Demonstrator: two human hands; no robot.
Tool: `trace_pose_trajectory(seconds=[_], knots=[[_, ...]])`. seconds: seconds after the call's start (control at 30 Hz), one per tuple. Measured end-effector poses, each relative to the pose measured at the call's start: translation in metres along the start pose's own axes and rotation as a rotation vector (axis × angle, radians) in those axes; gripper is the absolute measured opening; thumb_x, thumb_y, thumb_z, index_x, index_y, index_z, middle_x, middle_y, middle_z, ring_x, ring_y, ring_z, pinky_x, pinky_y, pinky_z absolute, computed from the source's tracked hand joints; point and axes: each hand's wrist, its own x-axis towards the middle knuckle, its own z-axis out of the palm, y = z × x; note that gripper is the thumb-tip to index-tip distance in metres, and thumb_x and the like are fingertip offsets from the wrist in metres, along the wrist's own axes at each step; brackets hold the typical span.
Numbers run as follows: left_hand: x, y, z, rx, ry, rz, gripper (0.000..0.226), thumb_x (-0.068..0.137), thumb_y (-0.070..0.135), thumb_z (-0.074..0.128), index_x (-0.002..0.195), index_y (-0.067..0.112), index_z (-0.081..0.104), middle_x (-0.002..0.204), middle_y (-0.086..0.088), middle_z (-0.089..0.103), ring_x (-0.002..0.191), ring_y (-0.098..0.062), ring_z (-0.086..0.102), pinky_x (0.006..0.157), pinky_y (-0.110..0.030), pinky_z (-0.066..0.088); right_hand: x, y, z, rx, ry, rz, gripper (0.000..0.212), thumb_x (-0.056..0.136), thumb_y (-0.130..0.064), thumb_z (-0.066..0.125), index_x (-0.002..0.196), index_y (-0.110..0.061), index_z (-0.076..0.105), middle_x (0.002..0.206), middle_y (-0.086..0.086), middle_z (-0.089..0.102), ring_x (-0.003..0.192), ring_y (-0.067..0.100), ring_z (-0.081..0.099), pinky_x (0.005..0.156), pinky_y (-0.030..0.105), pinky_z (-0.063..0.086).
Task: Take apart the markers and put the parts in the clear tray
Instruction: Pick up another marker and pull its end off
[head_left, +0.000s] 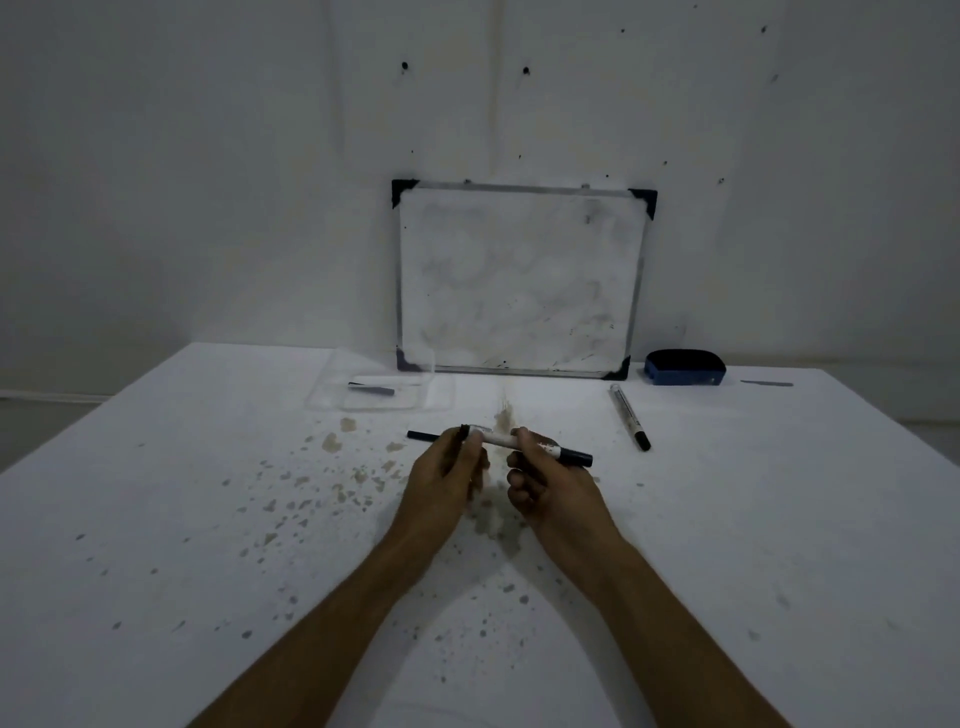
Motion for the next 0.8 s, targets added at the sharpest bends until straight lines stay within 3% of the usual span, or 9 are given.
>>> trace_pose_trajectory(seconds=[0.1,0.2,0.27,0.33,0.4,0.5,0.57,0.67,0.8], knots=[[0.007,0.0,-0.011,-0.088,0.099,-0.01,0.029,0.101,0.046,0.057,0.108,0.029,0.079,0.088,0.001,0.072,0.085,-0.013,0.067,0.081,-0.033,0.057,-0.001,-0.001,-0.001,-0.015,-0.069,0.028,0.037,0.082,-0.03,0.079,0.111,-0.007,0.077,0.088,0.009,0.071,0.067,0.014,0.06,0.06,0.025,0.051],[0.018,0.006,-0.022,-0.418,0.18,-0.133,0.036,0.106,0.038,0.049,0.101,0.011,0.073,0.097,-0.006,0.08,0.103,-0.025,0.074,0.09,-0.039,0.06,0.001,-0.004,-0.002,-0.136,-0.093,0.015,0.053,0.075,-0.05,0.078,0.113,-0.013,0.078,0.1,0.009,0.076,0.072,0.017,0.063,0.069,0.031,0.05],[0.025,0.013,-0.033,-0.668,0.198,-0.184,0.035,0.11,0.033,0.044,0.095,0.008,0.062,0.084,-0.009,0.078,0.088,-0.03,0.077,0.082,-0.041,0.065,0.003,-0.006,-0.003,-0.2,-0.056,-0.008,0.062,0.074,-0.062,0.072,0.11,-0.012,0.077,0.092,0.006,0.075,0.068,0.015,0.062,0.065,0.031,0.046],[0.026,0.016,-0.043,-0.767,0.181,-0.246,0.036,0.111,0.036,0.041,0.09,0.011,0.055,0.068,-0.007,0.067,0.057,-0.022,0.07,0.06,-0.032,0.064,0.003,-0.008,-0.006,-0.307,0.004,-0.086,0.059,0.082,-0.065,0.063,0.098,-0.009,0.075,0.077,0.002,0.068,0.064,0.014,0.058,0.062,0.028,0.045],[0.025,0.015,-0.046,-0.653,0.084,-0.248,0.038,0.111,0.041,0.034,0.091,0.014,0.052,0.065,-0.001,0.049,0.038,-0.014,0.049,0.041,-0.021,0.046,0.003,-0.007,-0.009,-0.542,0.045,-0.247,0.052,0.091,-0.062,0.055,0.079,-0.013,0.066,0.067,-0.002,0.061,0.062,0.012,0.053,0.062,0.026,0.046],[0.017,0.011,-0.039,-0.196,-0.062,-0.165,0.044,0.111,0.048,0.026,0.1,0.019,0.057,0.068,0.004,0.044,0.04,-0.005,0.033,0.039,-0.018,0.028,0.002,-0.002,-0.012,-0.838,0.1,-0.471,0.052,0.096,-0.058,0.052,0.064,-0.018,0.046,0.058,-0.002,0.048,0.055,0.009,0.044,0.06,0.025,0.044],[0.007,0.008,-0.032,0.147,-0.127,-0.078,0.044,0.109,0.052,0.026,0.109,0.031,0.064,0.076,0.011,0.055,0.055,0.0,0.044,0.05,-0.019,0.038,0.001,0.001,-0.011,-0.87,0.15,-0.561,0.053,0.1,-0.052,0.049,0.06,-0.019,0.04,0.053,-0.004,0.039,0.05,0.006,0.036,0.053,0.022,0.036],[-0.008,0.008,-0.022,0.536,-0.218,0.06,0.04,0.112,0.043,0.027,0.125,0.031,0.063,0.111,0.013,0.061,0.092,0.001,0.057,0.088,-0.027,0.048,0.0,0.005,-0.011,-0.933,0.177,-0.648,0.054,0.1,-0.054,0.043,0.054,-0.025,0.041,0.046,-0.011,0.037,0.043,0.006,0.035,0.048,0.018,0.033],[-0.009,0.002,-0.014,0.725,-0.341,0.316,0.037,0.112,0.038,0.031,0.128,0.023,0.061,0.113,0.004,0.057,0.097,-0.011,0.059,0.089,-0.026,0.05,0.002,0.01,-0.016,-1.079,0.125,-0.548,0.061,0.095,-0.066,0.032,0.063,-0.025,0.065,0.052,-0.004,0.059,0.049,0.006,0.055,0.057,0.019,0.05]])
